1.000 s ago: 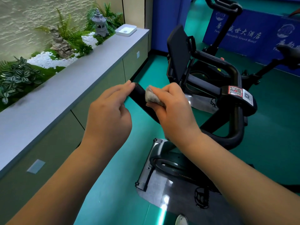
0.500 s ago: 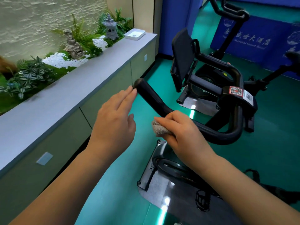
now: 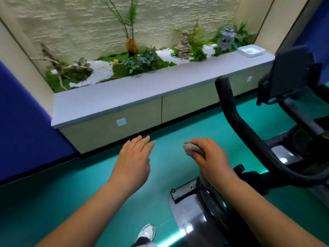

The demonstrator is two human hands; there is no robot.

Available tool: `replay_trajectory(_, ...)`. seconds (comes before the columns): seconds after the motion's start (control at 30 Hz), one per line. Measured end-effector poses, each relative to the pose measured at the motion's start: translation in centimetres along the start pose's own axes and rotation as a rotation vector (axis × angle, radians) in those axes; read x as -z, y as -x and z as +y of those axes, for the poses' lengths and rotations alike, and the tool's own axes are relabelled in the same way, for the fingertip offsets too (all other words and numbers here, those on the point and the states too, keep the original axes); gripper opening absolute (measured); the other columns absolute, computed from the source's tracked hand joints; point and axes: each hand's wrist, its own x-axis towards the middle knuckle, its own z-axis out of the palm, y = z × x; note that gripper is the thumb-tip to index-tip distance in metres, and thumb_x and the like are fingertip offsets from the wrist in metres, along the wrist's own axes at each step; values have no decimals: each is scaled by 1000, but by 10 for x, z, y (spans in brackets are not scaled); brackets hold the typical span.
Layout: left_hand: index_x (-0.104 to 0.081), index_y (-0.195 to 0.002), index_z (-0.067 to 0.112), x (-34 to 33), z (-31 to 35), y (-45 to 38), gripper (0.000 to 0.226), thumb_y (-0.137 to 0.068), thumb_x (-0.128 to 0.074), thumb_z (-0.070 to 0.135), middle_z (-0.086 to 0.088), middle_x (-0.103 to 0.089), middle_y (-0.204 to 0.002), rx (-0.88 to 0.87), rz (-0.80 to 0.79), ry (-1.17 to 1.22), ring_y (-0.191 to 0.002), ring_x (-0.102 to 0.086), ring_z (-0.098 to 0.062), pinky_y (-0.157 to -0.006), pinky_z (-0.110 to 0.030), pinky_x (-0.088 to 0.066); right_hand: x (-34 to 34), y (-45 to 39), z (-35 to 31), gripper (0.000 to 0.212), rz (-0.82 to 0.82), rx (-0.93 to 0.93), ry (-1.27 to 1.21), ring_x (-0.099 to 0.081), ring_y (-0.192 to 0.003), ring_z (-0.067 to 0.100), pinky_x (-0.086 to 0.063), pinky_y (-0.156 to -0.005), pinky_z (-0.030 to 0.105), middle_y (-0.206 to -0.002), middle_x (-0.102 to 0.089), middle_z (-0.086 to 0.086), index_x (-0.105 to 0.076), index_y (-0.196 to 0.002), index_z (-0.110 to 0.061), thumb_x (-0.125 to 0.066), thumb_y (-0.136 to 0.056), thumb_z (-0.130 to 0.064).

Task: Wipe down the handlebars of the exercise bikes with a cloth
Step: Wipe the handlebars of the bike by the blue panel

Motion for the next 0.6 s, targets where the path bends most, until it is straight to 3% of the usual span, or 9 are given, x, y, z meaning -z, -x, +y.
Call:
replay_trajectory(0.1, -55, -131, 15, -3, -4, 54, 63, -71, -76, 16, -8, -54, -137, 153, -82, -25, -125, -50, -32, -105, -50, -37, -15, 9, -11, 9, -107, 72, -35, -58, -85, 17, -46, -76, 32, -89, -68, 2, -67, -92, -13, -68, -87, -19)
replay_trajectory(0.2, -31, -147, 22, -1, -8, 107, 60, -92, -54, 28, 0, -29, -155, 302, -126, -24, -142, -24, -25, -117, -43, -14, -33, 19, -30, 9, -190, 158, -83, -54, -79, 12, -39, -70, 27, -88, -69, 6, -67, -92, -7, -67, -87, -15)
replay_trajectory(0.3, -17, -151, 26, 8, -14, 157, 61, -97, -42, 38, 4, -18, -158, 446, -160, -64, -145, -13, -21, -119, -40, -6, -53, 30, -54, 10, -257, 209, -104, -56, -82, 13, -34, -67, 23, -90, -68, 0, -69, -96, -12, -67, -87, -18)
replay_trajectory(0.43, -21, -150, 26, 24, -26, 221, 61, -96, -43, 43, 4, -23, -157, 588, -124, -73, -145, -17, -20, -118, -40, -8, -80, 48, -90, 9, -345, 266, -105, -57, -84, 15, -37, -67, 27, -86, -64, -7, -67, -96, -23, -64, -89, -27)
replay_trajectory(0.6, -33, -146, 24, 42, -39, 295, 59, -93, -51, 42, 1, -34, -152, 709, -44, -70, -142, -27, -23, -117, -42, -13, -113, 79, -144, 12, -438, 377, -136, -57, -89, 14, -34, -67, 21, -81, -57, -18, -69, -101, -27, -62, -91, -29)
